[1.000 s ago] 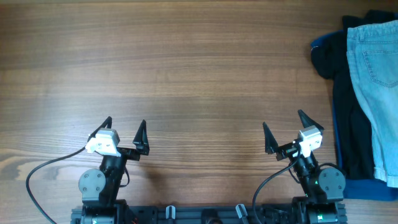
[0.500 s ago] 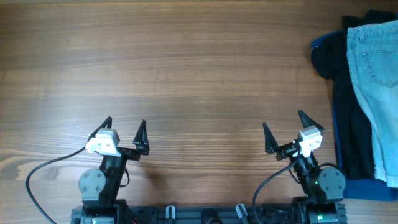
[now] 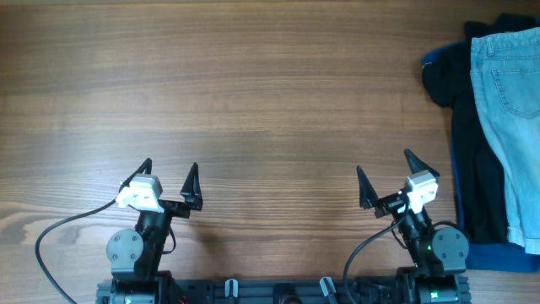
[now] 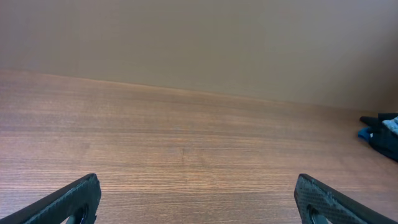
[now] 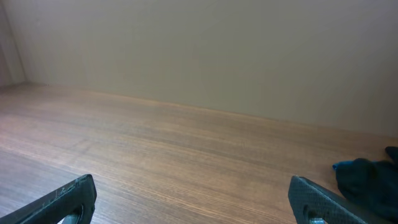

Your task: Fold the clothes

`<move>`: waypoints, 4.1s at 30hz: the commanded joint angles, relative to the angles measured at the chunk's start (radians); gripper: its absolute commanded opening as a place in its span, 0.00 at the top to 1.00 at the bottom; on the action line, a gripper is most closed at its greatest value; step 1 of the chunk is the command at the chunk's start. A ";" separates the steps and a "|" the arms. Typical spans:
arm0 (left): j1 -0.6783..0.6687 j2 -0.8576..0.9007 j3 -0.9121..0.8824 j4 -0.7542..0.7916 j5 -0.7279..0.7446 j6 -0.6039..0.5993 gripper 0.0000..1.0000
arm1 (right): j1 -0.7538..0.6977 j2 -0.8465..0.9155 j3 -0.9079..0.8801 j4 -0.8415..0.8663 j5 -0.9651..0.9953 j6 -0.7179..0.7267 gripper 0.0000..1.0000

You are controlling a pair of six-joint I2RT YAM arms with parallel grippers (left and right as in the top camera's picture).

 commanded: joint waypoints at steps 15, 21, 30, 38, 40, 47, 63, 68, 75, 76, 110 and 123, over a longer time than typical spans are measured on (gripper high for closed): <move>-0.005 -0.006 -0.006 -0.002 -0.005 -0.006 0.00 | -0.006 0.157 0.352 0.018 0.061 0.314 0.00; -0.005 -0.006 -0.006 -0.002 -0.005 -0.006 0.00 | -0.006 0.577 0.743 -0.154 0.073 0.238 0.00; -0.005 -0.006 -0.006 -0.002 -0.005 -0.006 0.00 | -0.024 1.303 1.604 -0.714 0.261 0.078 0.00; -0.005 -0.006 -0.006 -0.002 -0.005 -0.006 0.00 | -0.190 1.646 1.873 -0.861 0.422 -0.011 0.00; -0.005 -0.006 -0.006 -0.002 -0.005 -0.006 0.00 | -0.235 1.703 1.873 -0.852 0.423 -0.040 0.00; -0.005 -0.006 -0.006 -0.002 -0.005 -0.006 0.00 | -0.307 1.868 1.863 -0.764 0.480 -0.111 0.00; -0.005 -0.006 -0.006 -0.002 -0.005 -0.006 0.00 | -0.491 2.307 1.863 -0.542 0.323 -0.104 0.16; -0.005 -0.006 -0.006 -0.002 -0.005 -0.006 0.00 | -0.482 2.312 1.863 -0.512 0.303 -0.103 0.15; -0.005 -0.006 -0.006 -0.002 -0.005 -0.006 0.00 | -0.460 2.339 1.863 -0.461 0.300 -0.107 0.19; -0.005 -0.006 -0.006 -0.002 -0.005 -0.006 0.00 | -0.453 2.340 1.863 -0.454 0.301 -0.108 0.21; -0.005 -0.006 -0.006 -0.002 -0.005 -0.006 0.00 | -0.428 2.383 1.833 -0.432 0.527 -0.134 0.51; -0.005 -0.006 -0.006 -0.002 -0.005 -0.006 0.00 | -0.438 2.383 1.832 -0.455 0.526 -0.185 0.44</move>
